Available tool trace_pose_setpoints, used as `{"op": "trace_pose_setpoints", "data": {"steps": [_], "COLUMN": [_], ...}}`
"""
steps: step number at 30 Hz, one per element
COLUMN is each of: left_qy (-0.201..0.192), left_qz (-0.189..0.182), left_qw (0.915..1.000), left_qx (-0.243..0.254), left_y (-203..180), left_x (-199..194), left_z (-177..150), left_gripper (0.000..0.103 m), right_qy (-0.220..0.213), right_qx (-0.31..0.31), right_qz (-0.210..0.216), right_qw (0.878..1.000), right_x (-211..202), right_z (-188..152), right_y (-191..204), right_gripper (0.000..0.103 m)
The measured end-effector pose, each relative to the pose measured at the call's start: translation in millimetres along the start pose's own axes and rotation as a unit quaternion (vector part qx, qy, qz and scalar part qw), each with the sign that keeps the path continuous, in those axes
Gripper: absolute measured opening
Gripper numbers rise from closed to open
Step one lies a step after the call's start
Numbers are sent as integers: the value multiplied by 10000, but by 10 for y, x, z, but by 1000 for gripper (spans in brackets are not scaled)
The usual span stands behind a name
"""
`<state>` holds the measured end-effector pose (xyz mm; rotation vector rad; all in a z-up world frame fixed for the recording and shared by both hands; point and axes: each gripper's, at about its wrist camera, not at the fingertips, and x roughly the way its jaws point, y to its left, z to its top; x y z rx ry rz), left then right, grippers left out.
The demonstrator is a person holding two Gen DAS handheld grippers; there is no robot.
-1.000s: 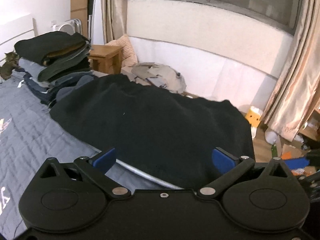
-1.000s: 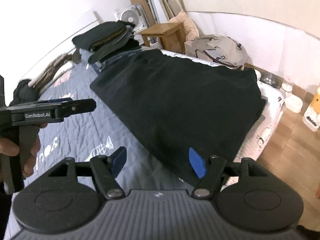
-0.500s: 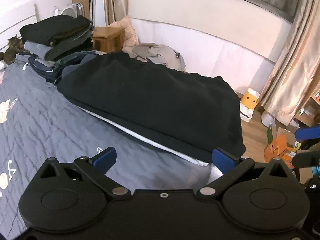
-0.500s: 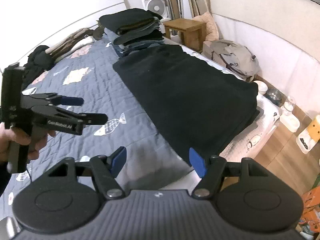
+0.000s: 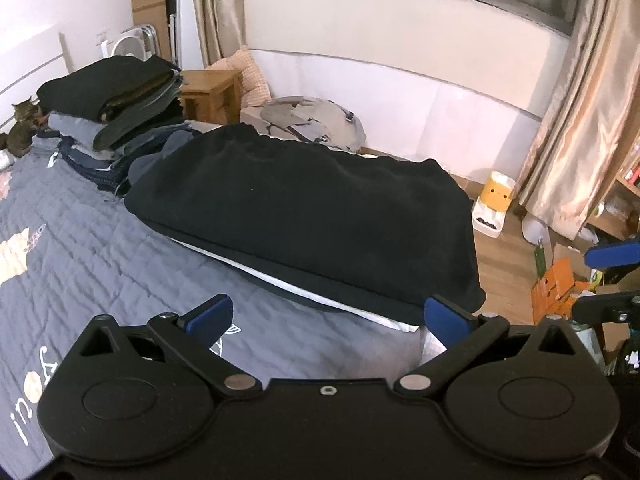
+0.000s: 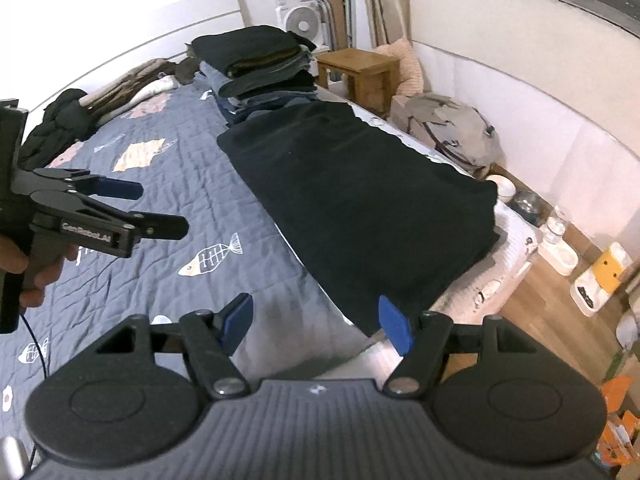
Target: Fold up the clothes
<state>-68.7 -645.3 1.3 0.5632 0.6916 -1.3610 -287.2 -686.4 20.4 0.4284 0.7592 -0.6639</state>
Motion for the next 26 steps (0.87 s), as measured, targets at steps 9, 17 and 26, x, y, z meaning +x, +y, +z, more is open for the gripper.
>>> {"op": "trace_pose_setpoints", "data": {"steps": [9,17,26], "left_qy": [89,-21,-137], "left_qz": [-156,-193,-67], "left_qw": [9998,9997,9998], "left_qx": [55,122,128], "left_y": [-15,-42,-72], "left_x": [42,28,-1], "left_z": [91,158,139], "left_gripper": [103,103,103], "right_qy": [-41,-54,-83], "right_qx": [-214,-233,-273], "right_qz": [-204,-234,-207], "right_qw": [9996,9994,9994], "right_x": [-195,-252,-257], "right_z": [99,153,125], "right_y": [91,60,93], "right_gripper": [69,69,69]}}
